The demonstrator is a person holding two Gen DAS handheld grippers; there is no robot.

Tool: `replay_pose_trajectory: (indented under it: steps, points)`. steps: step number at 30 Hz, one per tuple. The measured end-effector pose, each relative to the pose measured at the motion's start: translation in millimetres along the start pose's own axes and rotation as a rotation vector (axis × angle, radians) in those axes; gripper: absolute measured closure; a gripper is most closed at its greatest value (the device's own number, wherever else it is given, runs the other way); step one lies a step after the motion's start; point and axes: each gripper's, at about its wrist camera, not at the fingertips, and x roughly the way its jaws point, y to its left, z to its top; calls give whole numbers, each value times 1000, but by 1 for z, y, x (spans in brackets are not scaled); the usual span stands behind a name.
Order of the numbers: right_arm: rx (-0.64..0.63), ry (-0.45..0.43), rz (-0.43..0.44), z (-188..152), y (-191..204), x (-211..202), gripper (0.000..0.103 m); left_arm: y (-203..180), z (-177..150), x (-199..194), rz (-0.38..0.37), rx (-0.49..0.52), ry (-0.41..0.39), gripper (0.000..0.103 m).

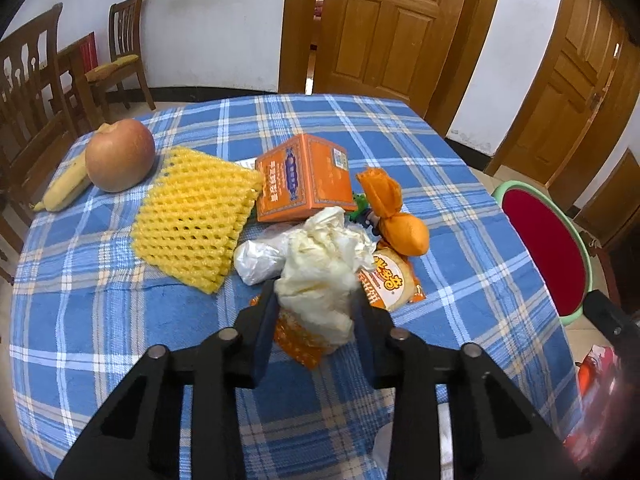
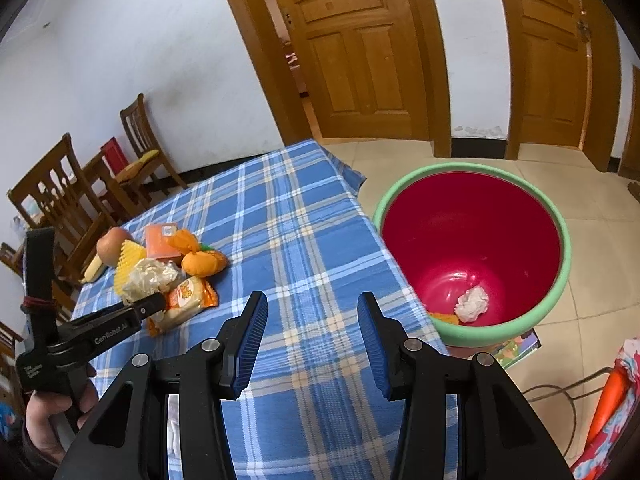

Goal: Collect trash
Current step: 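Return both tools to the table toward the remaining trash, then grasp the crumpled tissue with the left tool while the right tool grasps the orange wrapper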

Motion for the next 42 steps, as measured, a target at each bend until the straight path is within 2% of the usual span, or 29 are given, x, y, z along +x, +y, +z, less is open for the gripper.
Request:
replay_pose_trajectory:
  steps: [9,15,27,36,37,39,42]
  points:
    - [-41,24,39,3,22,15,55,12,4,-24,-39,-18,-71,75]
    - [-80,36,72,9,43,27,55,27,12,-36,-17,-51,-108,75]
    - [-188,91,137,21,94,72,55,55,17,-26,18,-108,-96,75]
    - [-223,143,140,27,104,112,55,58,15,-17,9,-114,-81,75]
    - [-226,151,141,27,105,115,58,58,15,-16,8,-115,-80,75]
    - [-236,170,144,26,106,123,71,58,15,-15,6,-116,-78,75]
    - [-249,174,137,24,107,124,76,58,16,-14,6,-115,-74,75]
